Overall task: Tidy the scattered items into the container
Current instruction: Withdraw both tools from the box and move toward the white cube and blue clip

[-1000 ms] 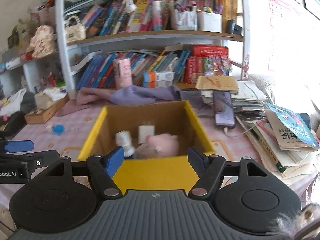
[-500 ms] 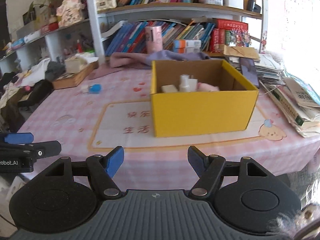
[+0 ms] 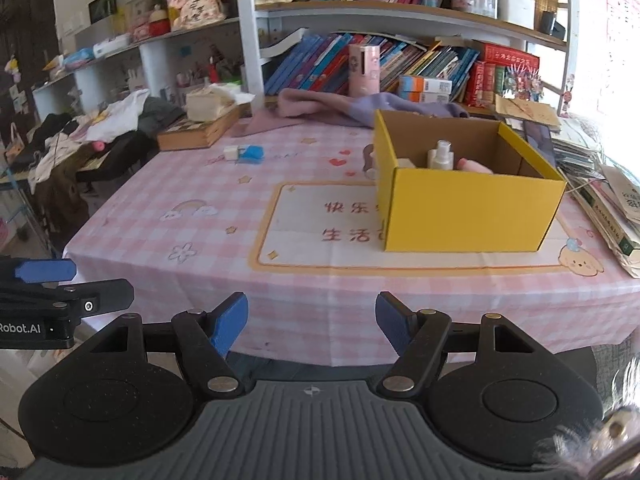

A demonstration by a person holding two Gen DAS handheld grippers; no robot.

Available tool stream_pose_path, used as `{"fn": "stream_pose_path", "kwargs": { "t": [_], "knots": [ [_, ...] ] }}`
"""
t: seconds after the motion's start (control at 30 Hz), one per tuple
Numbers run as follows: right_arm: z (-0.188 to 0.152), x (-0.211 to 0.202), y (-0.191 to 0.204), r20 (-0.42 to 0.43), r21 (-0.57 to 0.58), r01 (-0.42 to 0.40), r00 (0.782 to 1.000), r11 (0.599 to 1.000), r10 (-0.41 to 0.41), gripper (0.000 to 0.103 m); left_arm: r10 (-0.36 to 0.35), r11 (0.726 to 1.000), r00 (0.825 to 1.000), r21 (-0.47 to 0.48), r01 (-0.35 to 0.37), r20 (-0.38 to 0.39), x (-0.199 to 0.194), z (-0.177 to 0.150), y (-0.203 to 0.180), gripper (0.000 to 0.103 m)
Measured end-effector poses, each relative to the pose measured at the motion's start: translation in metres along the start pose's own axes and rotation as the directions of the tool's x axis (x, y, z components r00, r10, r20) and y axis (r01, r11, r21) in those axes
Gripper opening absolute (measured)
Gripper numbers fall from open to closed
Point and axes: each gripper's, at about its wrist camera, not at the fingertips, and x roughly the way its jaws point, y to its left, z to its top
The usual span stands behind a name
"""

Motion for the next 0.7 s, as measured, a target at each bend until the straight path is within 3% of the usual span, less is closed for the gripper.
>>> {"fn": "stream_pose_path", "kwargs": {
  "t": [0.33, 0.7],
  "knots": [
    [0.0, 0.008, 0.027, -0.031, -0.041, -0.033, 0.999, 0.999, 0.032, 0.07, 0.032, 0.998, 0.999, -0.061, -0.034, -0.035, -0.008, -0.011, 0.028, 0.091],
    [0.015, 0.023, 0.073, -0.029, -0.146, -0.111, 0.994, 0.983, 0.108, 0.074, 0.116, 0.985, 0.993, -0.129, -0.114, 0.008, -0.025, -0.011, 0.066, 0.091]
  ]
}}
